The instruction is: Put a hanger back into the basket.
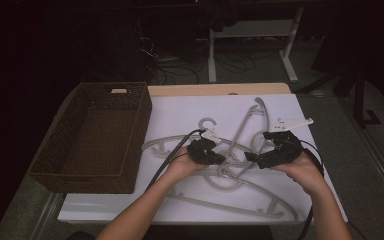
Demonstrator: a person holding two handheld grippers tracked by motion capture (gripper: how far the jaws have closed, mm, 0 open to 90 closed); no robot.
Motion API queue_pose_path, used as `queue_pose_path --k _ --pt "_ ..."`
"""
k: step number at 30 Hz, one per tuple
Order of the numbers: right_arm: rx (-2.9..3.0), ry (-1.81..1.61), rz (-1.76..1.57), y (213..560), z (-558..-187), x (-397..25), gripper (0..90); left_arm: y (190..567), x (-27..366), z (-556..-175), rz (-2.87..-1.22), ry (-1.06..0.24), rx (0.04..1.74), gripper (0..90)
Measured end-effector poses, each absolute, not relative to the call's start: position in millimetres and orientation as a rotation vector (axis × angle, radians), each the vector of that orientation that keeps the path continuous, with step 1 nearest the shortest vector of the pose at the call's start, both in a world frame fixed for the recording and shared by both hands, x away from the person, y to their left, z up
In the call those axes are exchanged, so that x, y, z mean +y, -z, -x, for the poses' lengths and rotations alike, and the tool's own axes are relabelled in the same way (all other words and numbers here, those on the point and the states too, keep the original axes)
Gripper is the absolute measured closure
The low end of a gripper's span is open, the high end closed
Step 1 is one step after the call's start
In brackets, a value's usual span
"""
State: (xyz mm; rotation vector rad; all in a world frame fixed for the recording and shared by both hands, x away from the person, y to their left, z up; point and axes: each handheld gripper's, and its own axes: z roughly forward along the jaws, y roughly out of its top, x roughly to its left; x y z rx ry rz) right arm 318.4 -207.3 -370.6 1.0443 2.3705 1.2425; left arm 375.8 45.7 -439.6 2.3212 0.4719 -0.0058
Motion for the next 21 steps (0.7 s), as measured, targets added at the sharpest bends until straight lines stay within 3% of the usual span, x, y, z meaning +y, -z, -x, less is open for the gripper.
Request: queue_pose_path --k 7,13,14,21 --pt "2.368 -1.232 -1.051 372 -319 -208 0.0 439 49 -378 -2.306 0.001 0.48 86.2" --pt "2.348 -1.204 -1.093 373 -322 -206 4.1 427 77 -381 -2.267 -0.038 0.517 69.5" --pt "2.348 -1.191 -1.109 374 -325 -204 4.9 422 90 -381 -2.25 -0.06 0.529 62.2" --pt "2.327 -1.157 -1.167 377 -338 -197 6.9 411 125 -377 -2.183 -0.07 0.547 46.4"
